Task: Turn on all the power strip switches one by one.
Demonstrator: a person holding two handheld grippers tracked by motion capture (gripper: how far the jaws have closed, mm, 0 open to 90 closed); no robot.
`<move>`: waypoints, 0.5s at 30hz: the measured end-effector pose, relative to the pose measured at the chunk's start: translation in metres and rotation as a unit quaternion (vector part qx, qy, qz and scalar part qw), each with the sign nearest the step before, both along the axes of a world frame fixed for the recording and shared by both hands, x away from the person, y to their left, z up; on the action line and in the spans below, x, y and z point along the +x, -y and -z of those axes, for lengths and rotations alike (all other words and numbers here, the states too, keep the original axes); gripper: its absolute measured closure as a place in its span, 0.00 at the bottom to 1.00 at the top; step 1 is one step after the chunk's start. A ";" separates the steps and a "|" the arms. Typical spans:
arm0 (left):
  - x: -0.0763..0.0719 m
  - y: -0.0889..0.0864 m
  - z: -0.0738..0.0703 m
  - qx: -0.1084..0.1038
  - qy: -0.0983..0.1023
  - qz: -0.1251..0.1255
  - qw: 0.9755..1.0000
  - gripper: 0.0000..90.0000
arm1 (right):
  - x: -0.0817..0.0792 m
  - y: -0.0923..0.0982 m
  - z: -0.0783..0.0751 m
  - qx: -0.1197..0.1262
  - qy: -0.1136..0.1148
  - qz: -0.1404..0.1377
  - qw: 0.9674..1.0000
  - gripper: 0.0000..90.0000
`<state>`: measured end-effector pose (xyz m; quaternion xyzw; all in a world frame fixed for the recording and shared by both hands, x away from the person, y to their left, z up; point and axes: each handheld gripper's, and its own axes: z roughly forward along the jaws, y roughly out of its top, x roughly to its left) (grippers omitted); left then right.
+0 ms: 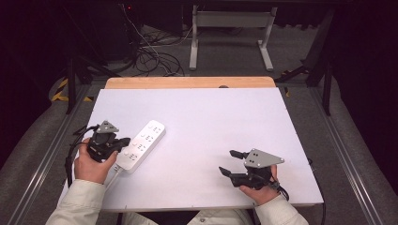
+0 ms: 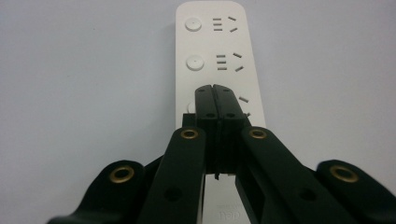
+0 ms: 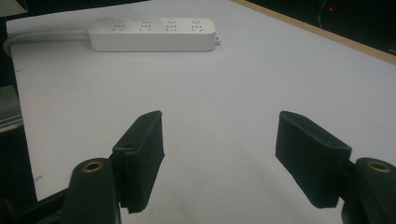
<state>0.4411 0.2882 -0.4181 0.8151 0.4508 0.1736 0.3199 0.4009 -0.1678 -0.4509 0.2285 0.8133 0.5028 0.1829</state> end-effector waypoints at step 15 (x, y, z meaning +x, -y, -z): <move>0.023 0.005 0.001 -0.014 -0.042 0.006 0.999 1.00 | 0.001 -0.001 0.001 -0.003 -0.004 -0.002 1.000 0.36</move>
